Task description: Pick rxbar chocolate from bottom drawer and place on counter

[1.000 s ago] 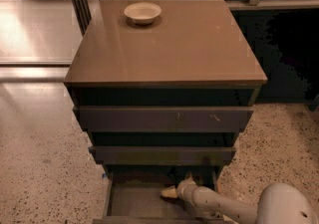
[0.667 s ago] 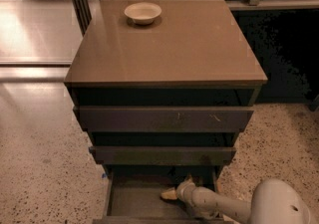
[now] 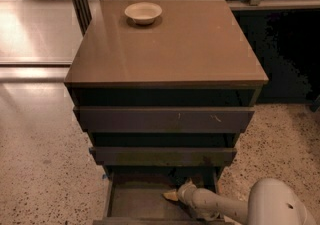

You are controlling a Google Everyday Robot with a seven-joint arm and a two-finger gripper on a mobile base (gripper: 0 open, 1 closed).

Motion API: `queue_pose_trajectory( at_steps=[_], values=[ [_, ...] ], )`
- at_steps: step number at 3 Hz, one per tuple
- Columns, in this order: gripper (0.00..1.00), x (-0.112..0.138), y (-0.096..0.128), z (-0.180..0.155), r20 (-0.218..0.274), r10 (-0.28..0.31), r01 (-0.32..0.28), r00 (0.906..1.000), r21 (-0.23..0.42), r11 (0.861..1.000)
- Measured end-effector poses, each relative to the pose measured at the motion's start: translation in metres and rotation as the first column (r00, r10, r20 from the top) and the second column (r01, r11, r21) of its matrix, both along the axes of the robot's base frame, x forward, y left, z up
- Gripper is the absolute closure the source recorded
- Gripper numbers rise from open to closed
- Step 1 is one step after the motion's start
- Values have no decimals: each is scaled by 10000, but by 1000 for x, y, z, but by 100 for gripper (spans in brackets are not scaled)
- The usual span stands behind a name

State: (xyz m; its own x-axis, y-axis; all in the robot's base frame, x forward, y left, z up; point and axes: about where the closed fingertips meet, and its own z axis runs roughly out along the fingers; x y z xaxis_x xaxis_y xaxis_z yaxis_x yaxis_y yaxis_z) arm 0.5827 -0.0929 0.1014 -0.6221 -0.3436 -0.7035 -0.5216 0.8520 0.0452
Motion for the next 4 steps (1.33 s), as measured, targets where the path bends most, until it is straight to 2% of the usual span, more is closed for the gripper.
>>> queue_pose_trajectory(
  at_steps=[3, 4],
  values=[
    [85, 0, 0, 6, 0, 1, -1, 10000, 1, 10000],
    [100, 6, -8, 40, 147, 232, -239, 9996, 468, 9986]
  ],
)
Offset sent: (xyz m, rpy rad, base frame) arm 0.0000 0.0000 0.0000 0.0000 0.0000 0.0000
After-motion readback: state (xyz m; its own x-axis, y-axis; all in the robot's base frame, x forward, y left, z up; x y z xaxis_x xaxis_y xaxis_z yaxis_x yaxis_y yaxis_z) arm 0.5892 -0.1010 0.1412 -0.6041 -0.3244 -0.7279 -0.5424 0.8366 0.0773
